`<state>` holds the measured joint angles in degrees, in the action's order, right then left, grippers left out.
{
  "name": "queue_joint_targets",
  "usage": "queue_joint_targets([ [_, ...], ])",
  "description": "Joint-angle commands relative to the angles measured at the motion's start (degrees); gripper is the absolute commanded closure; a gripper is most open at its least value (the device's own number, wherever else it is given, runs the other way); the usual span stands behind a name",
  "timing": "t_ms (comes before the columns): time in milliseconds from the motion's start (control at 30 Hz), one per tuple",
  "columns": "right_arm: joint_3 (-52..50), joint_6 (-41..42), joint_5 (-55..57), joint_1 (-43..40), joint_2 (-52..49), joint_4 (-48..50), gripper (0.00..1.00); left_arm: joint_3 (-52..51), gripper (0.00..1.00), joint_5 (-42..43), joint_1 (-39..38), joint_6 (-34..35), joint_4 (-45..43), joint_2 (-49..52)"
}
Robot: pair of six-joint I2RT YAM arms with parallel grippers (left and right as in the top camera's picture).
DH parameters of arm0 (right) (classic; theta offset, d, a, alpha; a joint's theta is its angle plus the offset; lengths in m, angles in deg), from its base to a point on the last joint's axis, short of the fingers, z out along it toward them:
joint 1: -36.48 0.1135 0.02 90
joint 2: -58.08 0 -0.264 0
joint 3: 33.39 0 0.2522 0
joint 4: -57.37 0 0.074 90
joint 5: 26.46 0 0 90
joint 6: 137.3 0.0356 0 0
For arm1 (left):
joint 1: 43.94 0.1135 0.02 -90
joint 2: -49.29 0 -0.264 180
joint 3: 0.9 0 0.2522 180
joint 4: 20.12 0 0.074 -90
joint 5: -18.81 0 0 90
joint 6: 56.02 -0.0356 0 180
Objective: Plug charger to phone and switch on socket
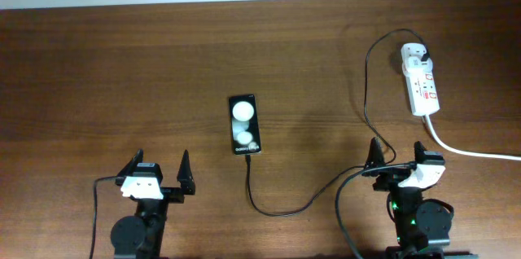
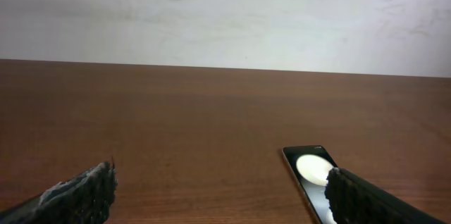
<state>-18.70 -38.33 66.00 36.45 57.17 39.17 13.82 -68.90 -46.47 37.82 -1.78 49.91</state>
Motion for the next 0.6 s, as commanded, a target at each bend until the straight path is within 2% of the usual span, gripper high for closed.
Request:
queue_joint_targets([
  [0, -0.61, -5.53, -0.94, -0.37, 0.66, -0.20, 0.01, -0.48, 0.01, -0.63, 0.28, -1.09, -0.07, -0.33],
  [167, -0.61, -5.57, -0.26, -0.83, 0.66, 0.00, 0.01, -0.48, 0.01, -0.63, 0.28, -1.09, -0.07, -0.33],
  [300, -0.61, -5.55, -0.28, -4.24, 0.66, 0.00, 0.01, -0.48, 0.01, -0.63, 0.28, -1.09, -0.07, -0.33],
  [567, -0.61, -5.55, -0.28, -4.22, 0.59, 0.00, 0.01, -0.48, 0.01, -0.63, 0.28, -1.09, -0.07, -0.33],
])
